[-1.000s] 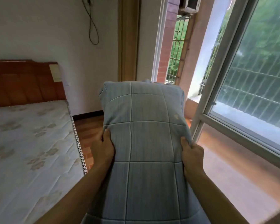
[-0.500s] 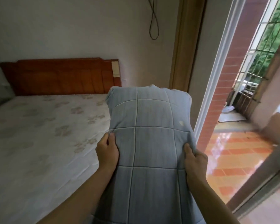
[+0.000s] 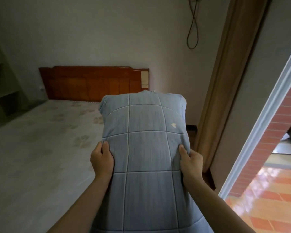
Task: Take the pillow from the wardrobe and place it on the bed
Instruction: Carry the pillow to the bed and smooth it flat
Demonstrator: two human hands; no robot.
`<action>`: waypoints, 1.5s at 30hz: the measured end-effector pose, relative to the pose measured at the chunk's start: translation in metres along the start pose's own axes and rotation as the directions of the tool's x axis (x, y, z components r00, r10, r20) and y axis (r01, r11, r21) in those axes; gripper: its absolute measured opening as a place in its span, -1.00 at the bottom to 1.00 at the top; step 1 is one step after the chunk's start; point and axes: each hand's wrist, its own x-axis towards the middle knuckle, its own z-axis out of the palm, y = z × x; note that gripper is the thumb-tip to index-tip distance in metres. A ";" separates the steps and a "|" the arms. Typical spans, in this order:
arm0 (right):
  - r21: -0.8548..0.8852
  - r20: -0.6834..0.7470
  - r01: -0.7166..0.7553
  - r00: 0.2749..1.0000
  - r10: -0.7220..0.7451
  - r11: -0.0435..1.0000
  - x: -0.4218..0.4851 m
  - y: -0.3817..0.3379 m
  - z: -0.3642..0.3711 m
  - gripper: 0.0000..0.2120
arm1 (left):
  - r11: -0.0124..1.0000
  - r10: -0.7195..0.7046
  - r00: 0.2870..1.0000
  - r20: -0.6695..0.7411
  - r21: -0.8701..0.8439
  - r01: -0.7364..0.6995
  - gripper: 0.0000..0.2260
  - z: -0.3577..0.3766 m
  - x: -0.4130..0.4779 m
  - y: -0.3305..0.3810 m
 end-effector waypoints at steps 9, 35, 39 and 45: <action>-0.055 -0.016 -0.004 1.000 0.003 0.998 0.126 -0.008 0.067 -0.73 | 1.000 0.000 1.000 -0.009 -0.015 0.000 -0.61 0.089 0.097 -0.034; -0.028 0.400 -0.053 0.915 0.059 0.998 0.463 0.004 0.367 -0.78 | 0.975 -0.120 0.925 -0.360 0.133 0.178 -0.72 0.237 0.379 -0.139; -0.051 0.425 -0.051 0.902 0.067 0.997 0.484 0.014 0.448 -0.88 | 0.959 -0.122 0.921 -0.370 0.193 0.205 -0.82 0.228 0.452 -0.171; -0.142 0.496 -0.023 0.863 0.092 0.990 0.498 0.025 0.558 -0.83 | 0.928 -0.143 0.915 -0.377 0.271 0.256 -0.78 0.192 0.541 -0.217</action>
